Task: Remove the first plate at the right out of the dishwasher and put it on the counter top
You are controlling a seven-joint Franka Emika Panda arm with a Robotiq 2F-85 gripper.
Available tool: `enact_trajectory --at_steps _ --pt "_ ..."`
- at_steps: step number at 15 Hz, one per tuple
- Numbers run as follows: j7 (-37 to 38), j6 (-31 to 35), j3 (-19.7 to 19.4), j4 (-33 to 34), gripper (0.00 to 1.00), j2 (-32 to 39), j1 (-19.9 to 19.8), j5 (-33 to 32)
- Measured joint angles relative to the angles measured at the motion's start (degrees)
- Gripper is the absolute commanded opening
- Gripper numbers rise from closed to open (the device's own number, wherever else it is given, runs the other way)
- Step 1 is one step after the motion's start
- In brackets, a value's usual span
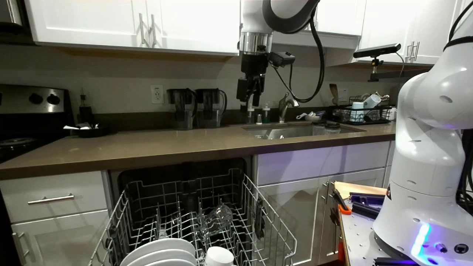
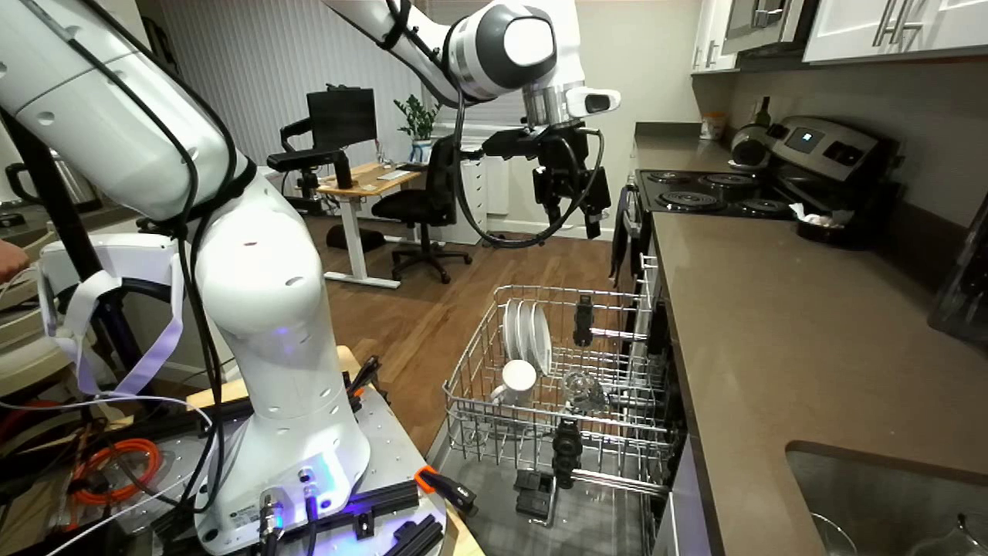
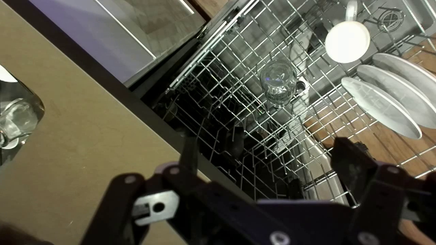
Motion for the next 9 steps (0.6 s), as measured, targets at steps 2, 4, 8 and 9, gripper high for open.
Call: enact_trajectory --at_steps 2,4,8,9 --pt "0.0 0.0 -0.12 0.0 1.0 0.01 0.11 0.0" --pt "-0.06 0.0 -0.3 0.01 1.0 0.28 0.37 0.04" --pt "-1.17 2.14 -0.53 0.56 1.0 3.36 2.0 0.13" --pt "-1.92 3.34 -0.55 0.68 1.0 4.53 2.66 0.13"
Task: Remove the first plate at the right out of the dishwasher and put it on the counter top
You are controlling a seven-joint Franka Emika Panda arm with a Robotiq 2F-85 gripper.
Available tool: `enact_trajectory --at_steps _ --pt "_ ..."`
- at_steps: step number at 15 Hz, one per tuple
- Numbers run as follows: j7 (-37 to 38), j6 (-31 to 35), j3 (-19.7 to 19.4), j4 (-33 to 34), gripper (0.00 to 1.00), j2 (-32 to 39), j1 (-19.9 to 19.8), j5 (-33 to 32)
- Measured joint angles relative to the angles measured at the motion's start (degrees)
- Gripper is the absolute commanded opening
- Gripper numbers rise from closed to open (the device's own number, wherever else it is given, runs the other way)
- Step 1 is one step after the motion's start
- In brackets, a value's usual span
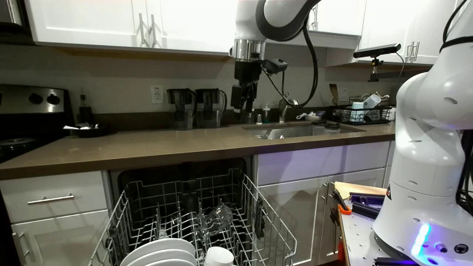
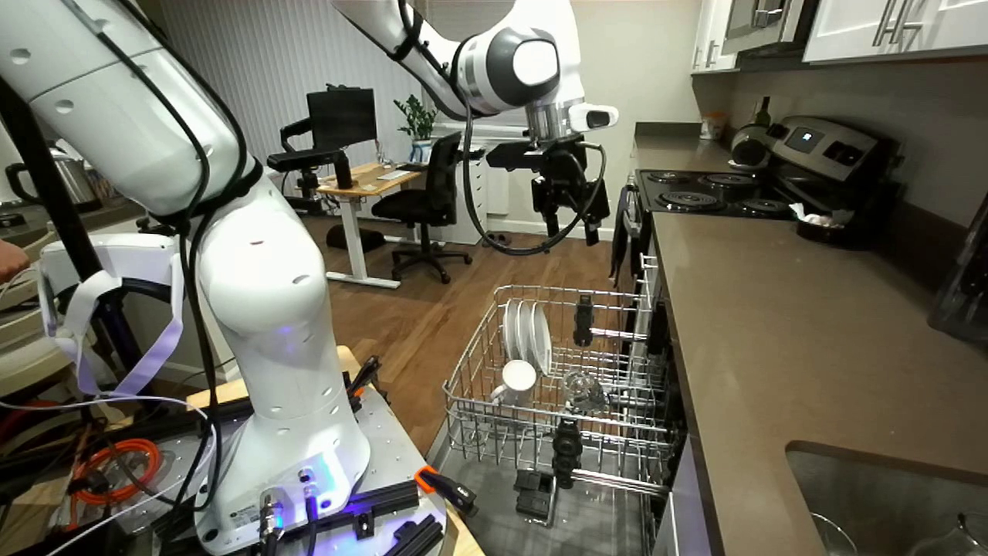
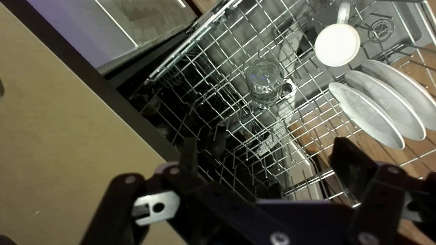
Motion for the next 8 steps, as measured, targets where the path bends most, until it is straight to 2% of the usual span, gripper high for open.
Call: enact_trajectory --at_steps 4,8 --pt "-4.49 6.29 0.02 0.83 1.0 5.88 3.28 0.05" --pt "-10.74 12.12 0.05 4.18 1.0 14.87 6.72 2.5"
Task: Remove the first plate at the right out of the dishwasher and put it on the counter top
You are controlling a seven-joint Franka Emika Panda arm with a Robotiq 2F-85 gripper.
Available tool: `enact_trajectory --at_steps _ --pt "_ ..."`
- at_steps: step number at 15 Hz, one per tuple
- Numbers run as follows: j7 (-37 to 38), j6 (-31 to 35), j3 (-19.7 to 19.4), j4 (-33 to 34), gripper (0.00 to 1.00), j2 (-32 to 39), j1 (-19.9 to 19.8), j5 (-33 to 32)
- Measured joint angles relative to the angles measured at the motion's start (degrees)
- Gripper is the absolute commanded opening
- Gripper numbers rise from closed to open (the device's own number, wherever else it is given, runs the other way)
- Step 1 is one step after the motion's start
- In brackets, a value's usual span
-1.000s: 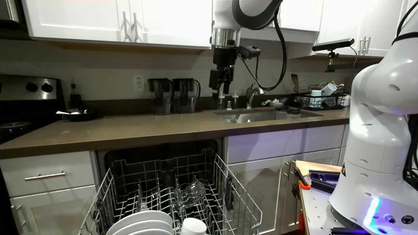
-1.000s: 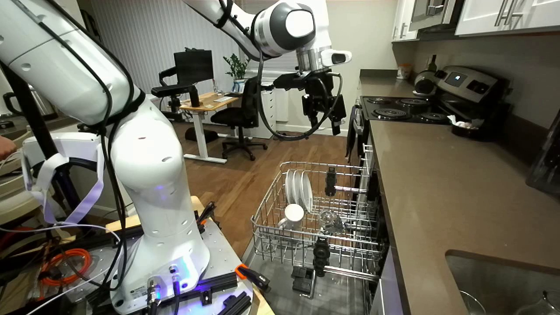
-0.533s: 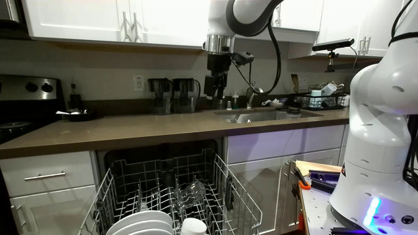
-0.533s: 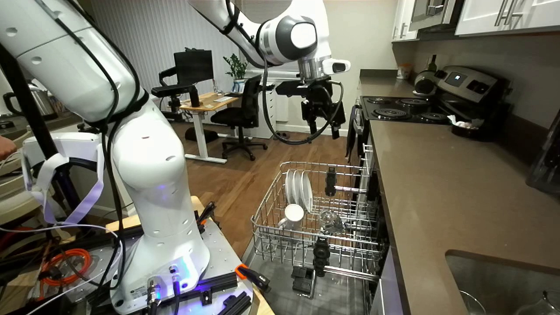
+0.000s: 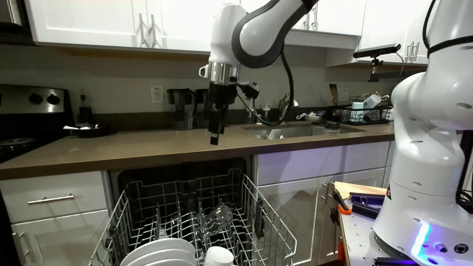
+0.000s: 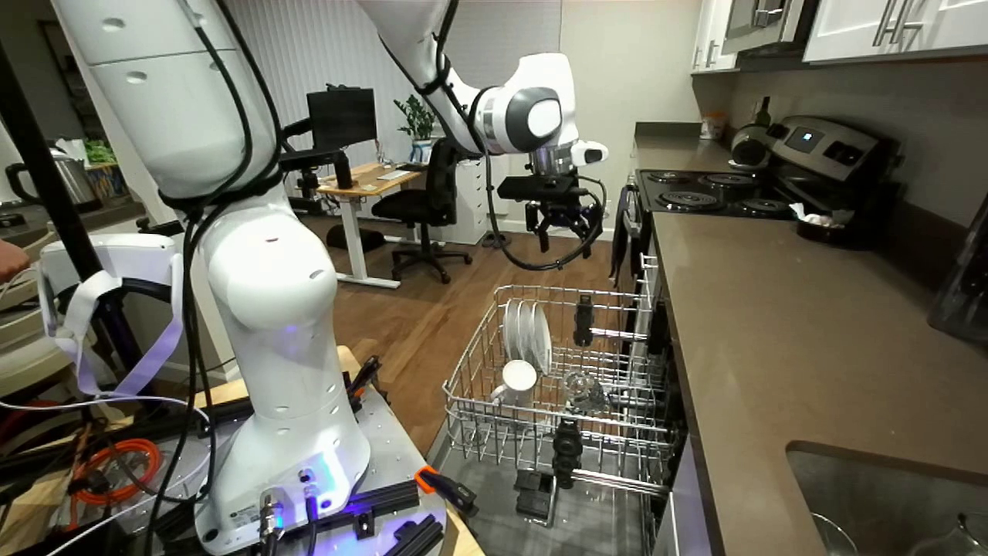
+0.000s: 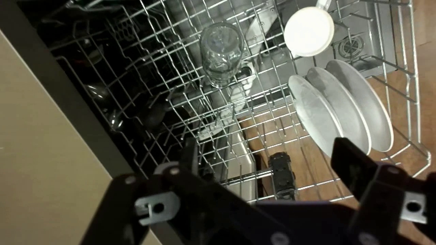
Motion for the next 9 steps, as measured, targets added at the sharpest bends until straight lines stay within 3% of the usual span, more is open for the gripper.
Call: enact_trajectory --at_steps 3,9 --pt "-5.95 0.95 0.34 7.51 1.0 9.67 1.42 3.95" --pt "-17.51 -0.04 3.96 25.57 1.0 28.72 0.24 7.35"
